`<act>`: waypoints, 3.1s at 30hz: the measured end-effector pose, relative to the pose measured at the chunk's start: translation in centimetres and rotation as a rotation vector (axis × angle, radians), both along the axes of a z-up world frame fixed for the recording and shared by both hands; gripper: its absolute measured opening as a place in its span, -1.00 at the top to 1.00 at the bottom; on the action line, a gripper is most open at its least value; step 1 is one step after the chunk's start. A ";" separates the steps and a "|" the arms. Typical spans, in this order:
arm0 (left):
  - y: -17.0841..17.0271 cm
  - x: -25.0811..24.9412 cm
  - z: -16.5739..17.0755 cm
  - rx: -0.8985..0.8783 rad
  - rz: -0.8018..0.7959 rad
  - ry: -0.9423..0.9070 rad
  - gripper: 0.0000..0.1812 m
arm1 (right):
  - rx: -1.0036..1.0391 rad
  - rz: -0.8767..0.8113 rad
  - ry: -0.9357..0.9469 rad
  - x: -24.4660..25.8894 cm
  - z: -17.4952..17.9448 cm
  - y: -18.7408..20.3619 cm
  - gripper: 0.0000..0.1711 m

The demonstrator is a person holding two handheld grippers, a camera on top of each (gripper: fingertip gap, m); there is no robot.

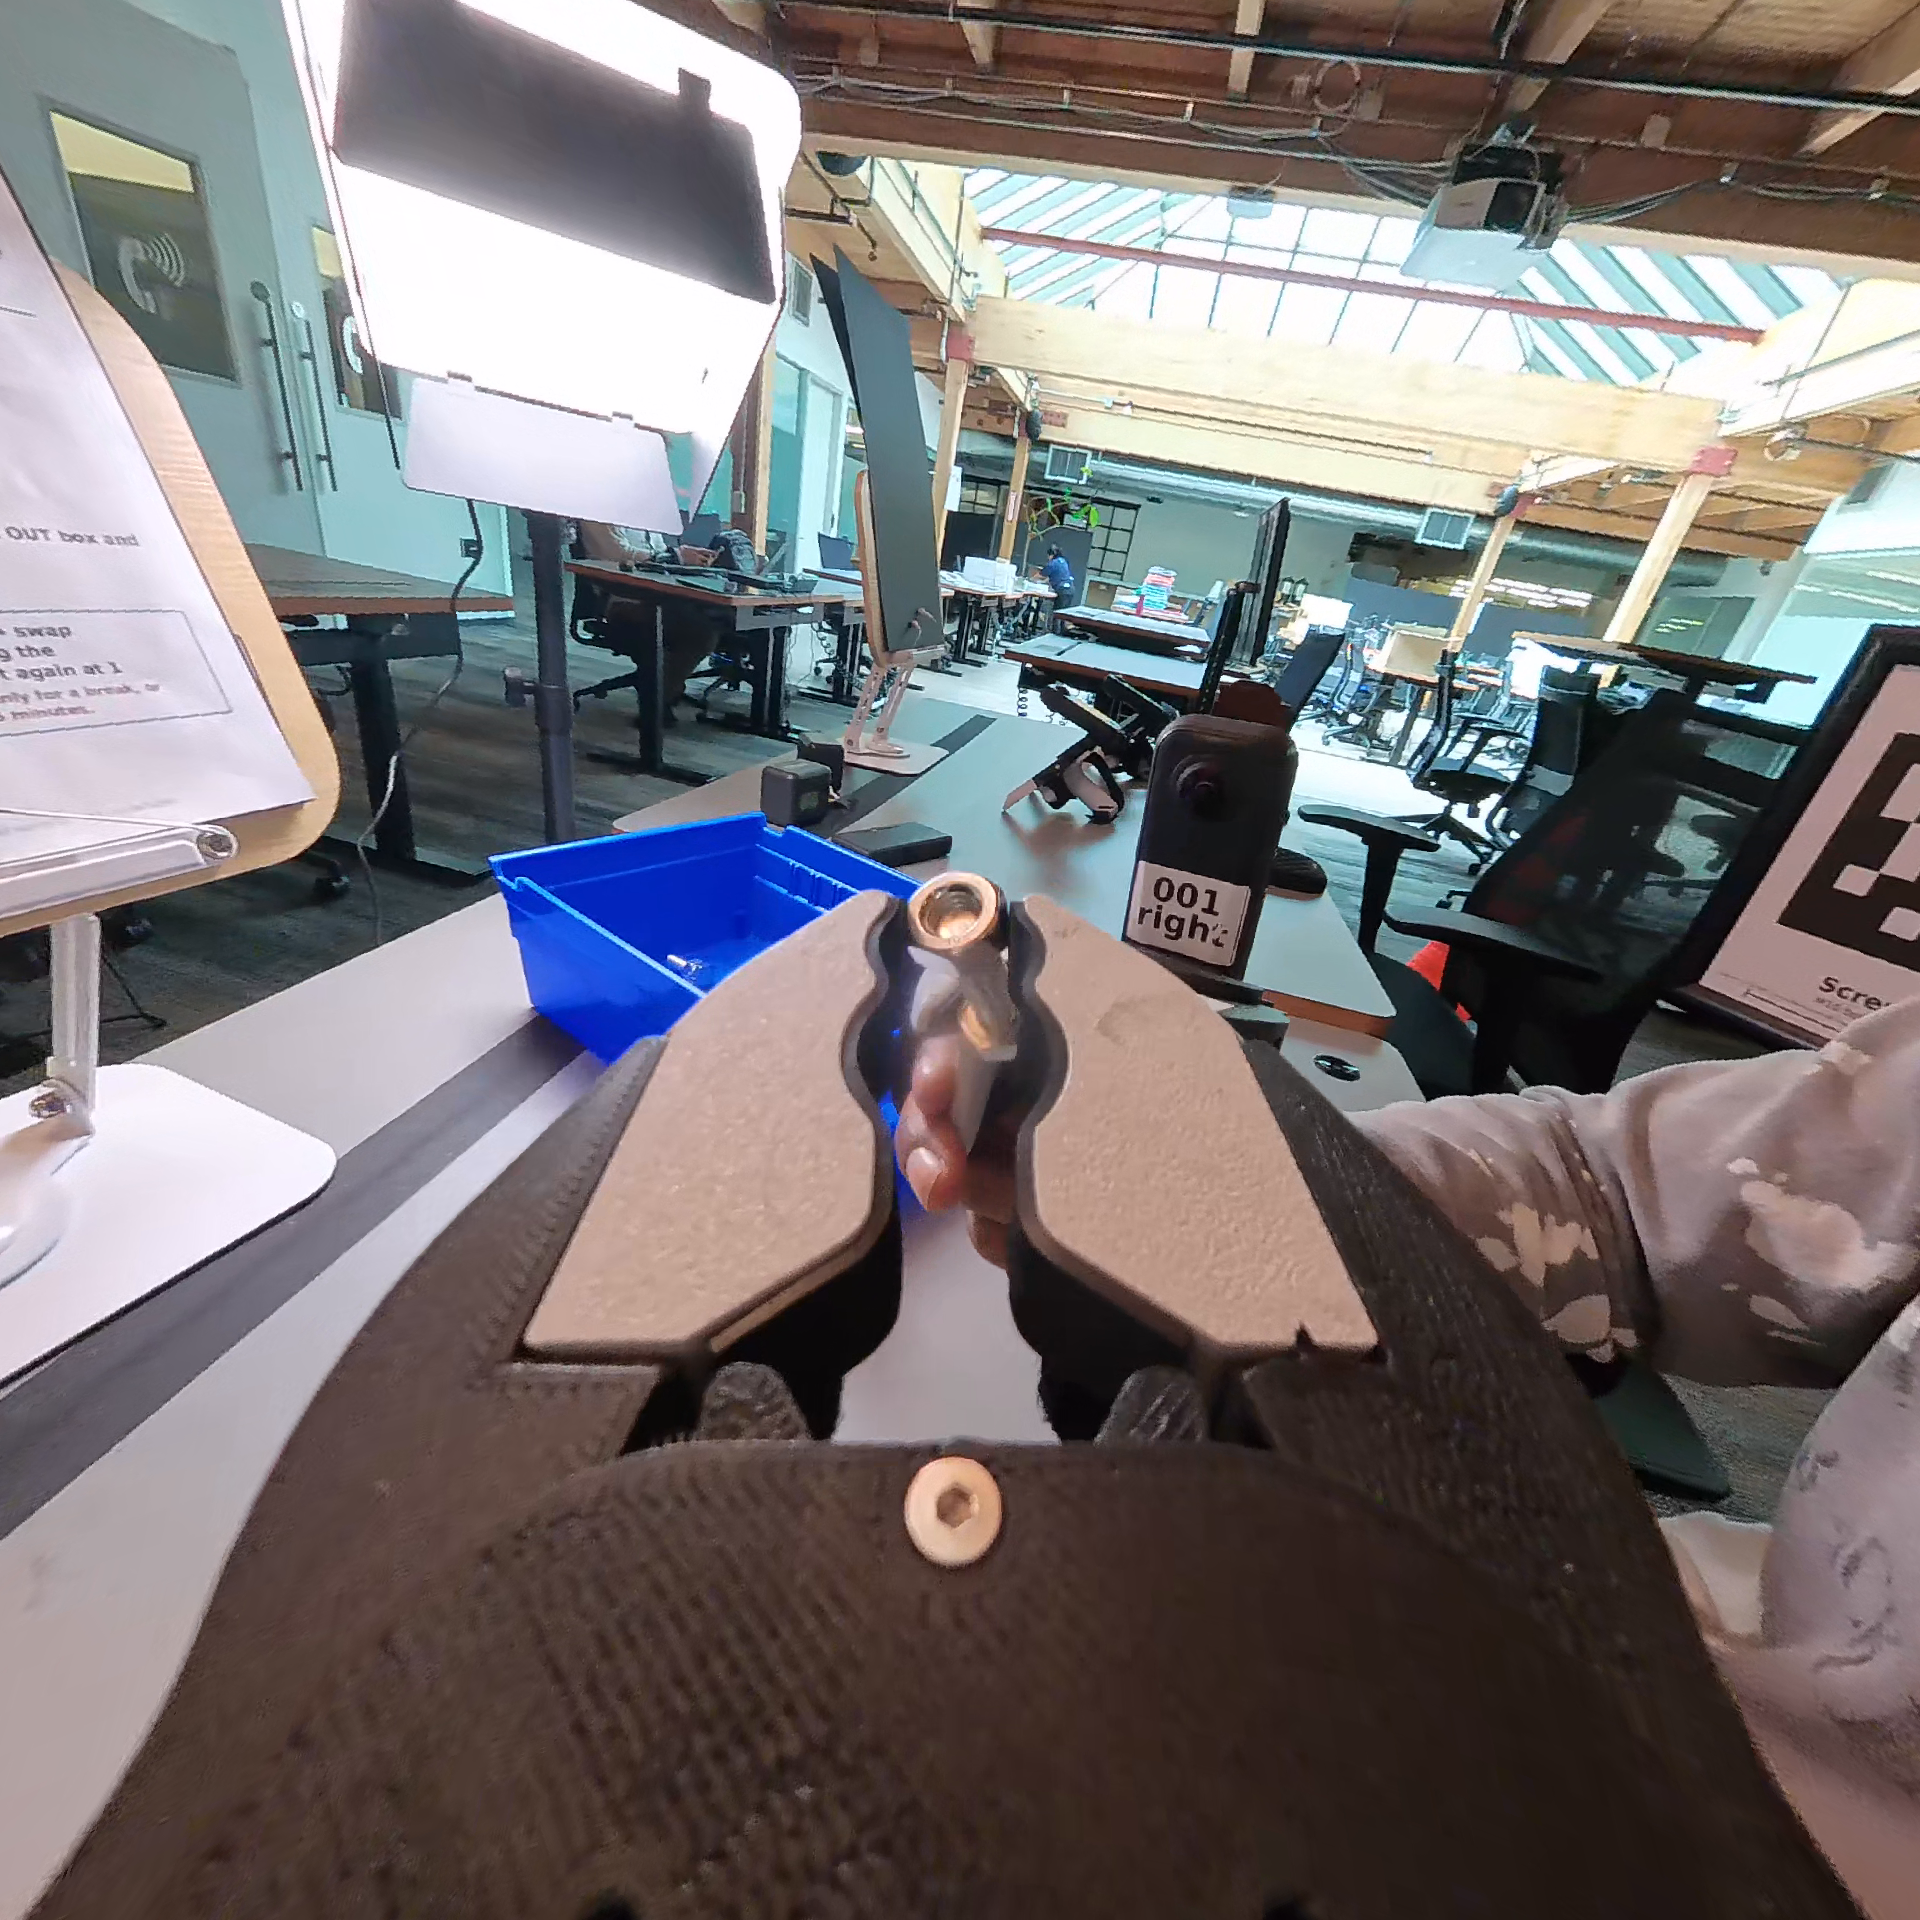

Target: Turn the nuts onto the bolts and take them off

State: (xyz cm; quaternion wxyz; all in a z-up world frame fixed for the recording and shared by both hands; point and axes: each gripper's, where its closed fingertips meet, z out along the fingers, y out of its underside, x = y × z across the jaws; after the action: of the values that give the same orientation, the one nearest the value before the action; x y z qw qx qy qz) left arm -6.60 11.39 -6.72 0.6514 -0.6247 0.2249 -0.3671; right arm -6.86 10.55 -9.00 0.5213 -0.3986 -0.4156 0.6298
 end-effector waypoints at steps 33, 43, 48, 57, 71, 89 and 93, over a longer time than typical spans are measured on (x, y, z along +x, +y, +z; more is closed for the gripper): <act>-1.4 1.2 0.5 0.042 -0.088 0.009 0.71 | 0.005 0.117 -0.040 0.1 -0.6 -1.1 0.79; -1.3 -0.2 0.9 0.033 -0.066 -0.023 0.77 | 0.008 0.155 0.022 1.1 0.8 -1.5 0.79; -1.5 1.4 0.5 0.031 -0.078 0.021 0.70 | 0.014 0.132 -0.018 0.4 -0.1 -1.6 0.79; -1.0 -0.4 1.0 0.020 -0.031 -0.027 0.76 | 0.012 0.142 0.028 1.3 1.1 -1.4 0.79; -1.4 0.1 1.3 0.015 -0.057 -0.033 0.71 | 0.005 0.144 0.028 1.2 1.0 -1.6 0.79; -1.9 2.0 0.7 0.008 -0.105 0.013 0.66 | -0.017 0.144 0.026 0.9 0.6 -1.4 0.79; -1.5 1.6 0.3 -0.024 -0.090 0.023 0.65 | -0.018 0.166 0.042 1.0 0.8 -1.8 0.79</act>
State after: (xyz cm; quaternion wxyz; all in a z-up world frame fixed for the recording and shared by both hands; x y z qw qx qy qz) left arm -4.97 9.92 -6.40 0.6242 -0.6259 0.2558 -0.3912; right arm -5.83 8.70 -8.15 0.4722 -0.3540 -0.4303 0.6830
